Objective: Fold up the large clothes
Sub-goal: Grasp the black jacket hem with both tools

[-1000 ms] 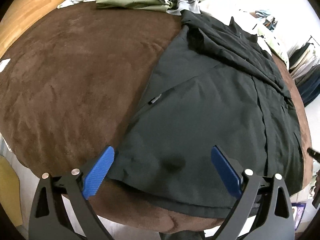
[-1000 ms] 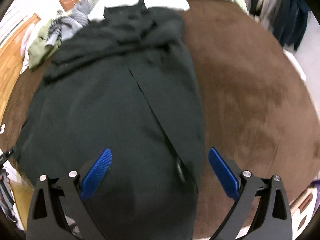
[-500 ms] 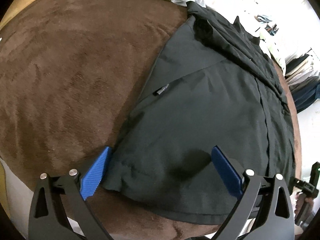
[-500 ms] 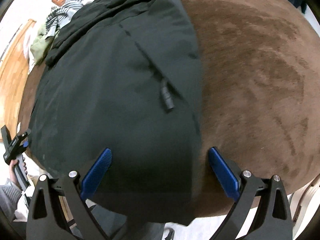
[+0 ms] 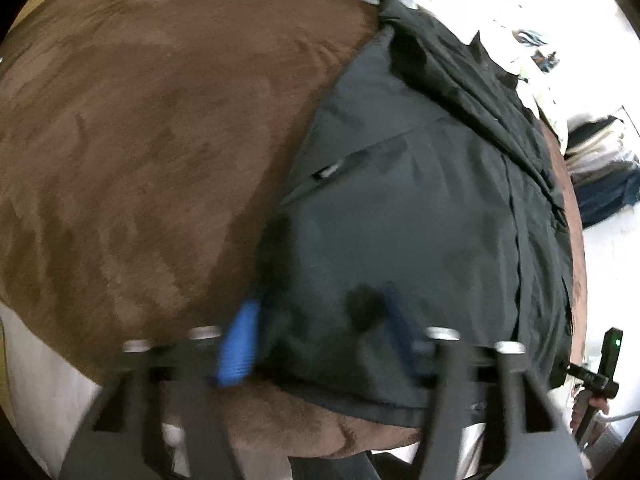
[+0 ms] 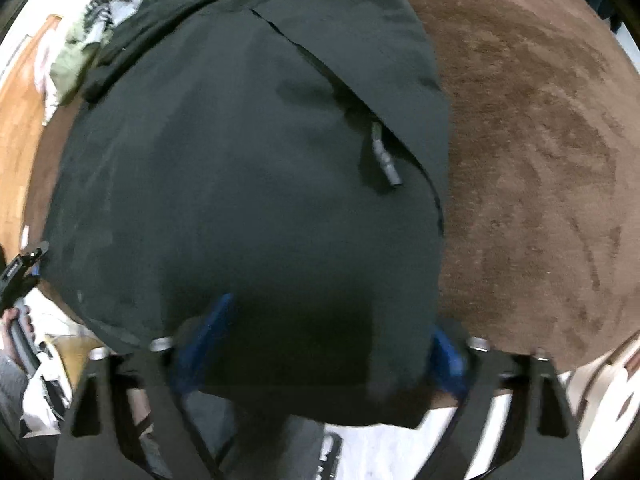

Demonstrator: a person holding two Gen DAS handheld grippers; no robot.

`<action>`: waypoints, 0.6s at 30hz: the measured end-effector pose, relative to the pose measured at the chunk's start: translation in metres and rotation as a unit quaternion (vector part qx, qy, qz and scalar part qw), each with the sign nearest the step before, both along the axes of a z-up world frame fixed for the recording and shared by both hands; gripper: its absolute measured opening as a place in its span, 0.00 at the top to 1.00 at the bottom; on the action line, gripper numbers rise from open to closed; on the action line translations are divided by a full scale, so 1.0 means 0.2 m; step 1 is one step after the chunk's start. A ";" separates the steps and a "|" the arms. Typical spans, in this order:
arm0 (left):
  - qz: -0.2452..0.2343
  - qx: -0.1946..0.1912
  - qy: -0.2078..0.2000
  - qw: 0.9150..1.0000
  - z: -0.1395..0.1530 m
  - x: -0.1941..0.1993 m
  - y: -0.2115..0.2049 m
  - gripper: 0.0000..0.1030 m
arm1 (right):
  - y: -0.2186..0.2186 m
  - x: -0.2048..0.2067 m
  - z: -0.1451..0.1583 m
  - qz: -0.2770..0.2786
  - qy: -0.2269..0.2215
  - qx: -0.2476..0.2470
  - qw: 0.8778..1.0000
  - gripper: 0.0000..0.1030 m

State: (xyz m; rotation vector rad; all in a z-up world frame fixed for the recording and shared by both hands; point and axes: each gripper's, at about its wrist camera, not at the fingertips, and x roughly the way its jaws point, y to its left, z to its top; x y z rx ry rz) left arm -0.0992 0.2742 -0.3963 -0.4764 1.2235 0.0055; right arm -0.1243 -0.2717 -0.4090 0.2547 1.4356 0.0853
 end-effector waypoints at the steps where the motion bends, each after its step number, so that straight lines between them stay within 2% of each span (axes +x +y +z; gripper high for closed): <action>1: 0.007 -0.011 0.001 1.000 0.00 0.00 0.02 0.63 | 0.00 0.00 0.01 -0.002 0.000 -0.003 1.000 0.40; 3: 0.011 -0.018 0.002 1.000 -0.01 0.00 0.03 0.67 | -0.01 -0.01 0.02 -0.007 -0.002 -0.007 1.000 0.55; 4: 0.006 -0.016 0.002 1.000 0.00 0.01 0.02 0.72 | -0.02 -0.01 0.03 -0.009 -0.004 -0.009 1.000 0.60; 5: 0.001 -0.014 0.001 1.000 0.00 0.01 0.01 0.74 | -0.02 -0.01 0.04 -0.010 -0.004 -0.009 1.000 0.70; 8: -0.003 -0.019 -0.001 1.000 0.02 0.03 -0.02 0.84 | -0.02 -0.02 0.06 -0.013 -0.005 0.004 1.000 0.83; 11: 0.020 -0.067 -0.007 0.998 0.03 0.03 0.01 0.86 | -0.06 -0.01 0.06 -0.017 -0.001 0.014 1.000 0.85; 13: 0.032 -0.079 -0.008 0.996 0.04 0.02 0.02 0.87 | -0.08 -0.02 0.08 -0.022 -0.001 0.018 1.000 0.86; 18: 0.027 -0.059 -0.010 0.998 0.11 0.03 -0.01 0.87 | -0.18 -0.03 0.12 -0.048 -0.004 0.039 0.998 0.87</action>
